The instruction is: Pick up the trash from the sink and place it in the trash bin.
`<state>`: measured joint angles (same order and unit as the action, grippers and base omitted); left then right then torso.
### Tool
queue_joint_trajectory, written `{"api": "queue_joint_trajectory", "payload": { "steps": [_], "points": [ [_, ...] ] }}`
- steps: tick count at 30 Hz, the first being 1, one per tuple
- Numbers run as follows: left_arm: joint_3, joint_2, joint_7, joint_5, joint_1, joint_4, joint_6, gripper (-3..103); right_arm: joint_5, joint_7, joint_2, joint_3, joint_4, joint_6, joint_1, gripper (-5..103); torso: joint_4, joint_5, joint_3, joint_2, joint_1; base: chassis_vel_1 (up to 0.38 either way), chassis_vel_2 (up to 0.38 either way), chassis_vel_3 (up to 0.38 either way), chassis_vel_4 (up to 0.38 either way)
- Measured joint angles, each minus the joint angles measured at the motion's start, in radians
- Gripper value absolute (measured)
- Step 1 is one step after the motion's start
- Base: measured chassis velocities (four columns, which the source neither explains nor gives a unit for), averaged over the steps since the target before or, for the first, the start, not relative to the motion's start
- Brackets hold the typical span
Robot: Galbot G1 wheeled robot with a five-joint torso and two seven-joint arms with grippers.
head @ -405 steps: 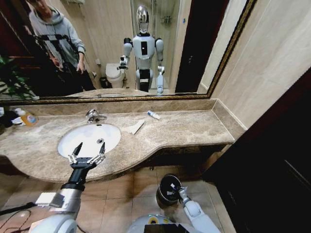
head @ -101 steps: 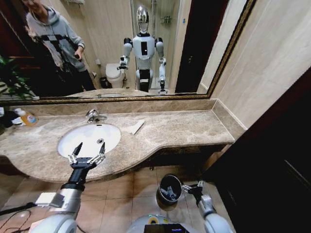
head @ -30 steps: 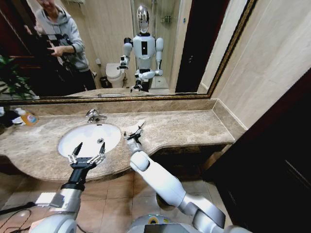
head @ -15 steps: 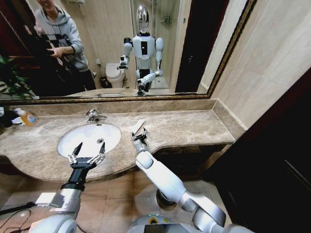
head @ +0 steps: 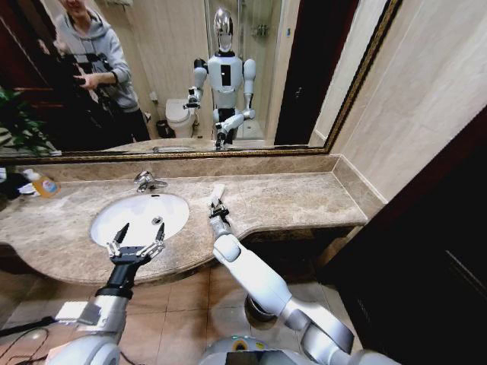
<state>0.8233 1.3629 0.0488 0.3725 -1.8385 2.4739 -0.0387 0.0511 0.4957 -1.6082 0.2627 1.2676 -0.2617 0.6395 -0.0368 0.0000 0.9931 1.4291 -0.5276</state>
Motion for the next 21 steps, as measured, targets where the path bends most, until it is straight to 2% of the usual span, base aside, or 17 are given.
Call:
{"api": "queue_joint_trajectory", "payload": {
  "steps": [1, 4, 11, 13, 14, 15, 18, 19, 21],
  "points": [
    [0.0, 0.0, 0.0, 0.0, 0.0, 0.0, 0.0, 100, 0.0, 0.0, 0.0, 0.0, 0.0, 0.0, 0.0, 15, 0.0, 0.0, 0.0, 0.0, 0.0, 0.0, 0.0, 0.0, 0.0],
    [0.0, 0.0, 0.0, 0.0, 0.0, 0.0, 0.0, 100, 0.004, 0.0, 0.0, -0.006, 0.017, -0.005, 0.004, 2, 0.0, 0.0, 0.0, 0.0, 0.0, 0.0, 0.0, 0.0, 0.0],
    [0.0, 0.0, 0.0, 0.0, 0.0, 0.0, 0.0, 100, 0.021, -0.006, 0.009, -0.032, 0.118, -0.017, 0.016, 0, -0.0003, 0.0003, 0.0, 0.0, 0.0, 0.0, 0.0, 0.0, 0.0],
    [0.0, 0.0, 0.0, 0.0, 0.0, 0.0, 0.0, 100, 0.022, -0.018, 0.047, -0.052, 0.17, -0.022, 0.024, 0, -0.0003, 0.0, 0.0, 0.0, 0.0, 0.0, 0.0, 0.0, 0.0],
    [0.0, 0.0, 0.0, 0.0, 0.0, 0.0, 0.0, 100, 0.028, -0.029, 0.087, -0.071, 0.219, -0.022, 0.032, 0, -0.0002, 0.0002, 0.0, 0.0, 0.0, 0.0, 0.0, 0.0, 0.0],
    [0.0, 0.0, 0.0, 0.0, 0.0, 0.0, 0.0, 100, 0.028, -0.029, 0.087, -0.071, 0.219, -0.022, 0.032, 0, -0.0002, 0.0002, 0.0, 0.0, 0.0, 0.0, 0.0, 0.0, 0.0],
    [0.0, 0.0, 0.0, 0.0, 0.0, 0.0, 0.0, 100, 0.061, -0.063, 0.213, -0.139, 0.342, -0.023, 0.083, 0, 0.0, 0.0004, 0.0, 0.0, 0.0, 0.0, 0.0, 0.0, 0.0],
    [0.0, 0.0, 0.0, 0.0, 0.0, 0.0, 0.0, 100, 0.061, -0.063, 0.213, -0.139, 0.342, -0.023, 0.083, 0, 0.0, 0.0004, 0.0, 0.0, 0.0, 0.0, 0.0, 0.0, 0.0],
    [0.0, 0.0, 0.0, 0.0, 0.0, 0.0, 0.0, 100, 0.09, -0.074, 0.286, -0.192, 0.404, -0.023, 0.133, 0, -0.0001, 0.0003, 0.0, 0.0, 0.0, 0.0, 0.0, 0.0, 0.0]
  ]
}}
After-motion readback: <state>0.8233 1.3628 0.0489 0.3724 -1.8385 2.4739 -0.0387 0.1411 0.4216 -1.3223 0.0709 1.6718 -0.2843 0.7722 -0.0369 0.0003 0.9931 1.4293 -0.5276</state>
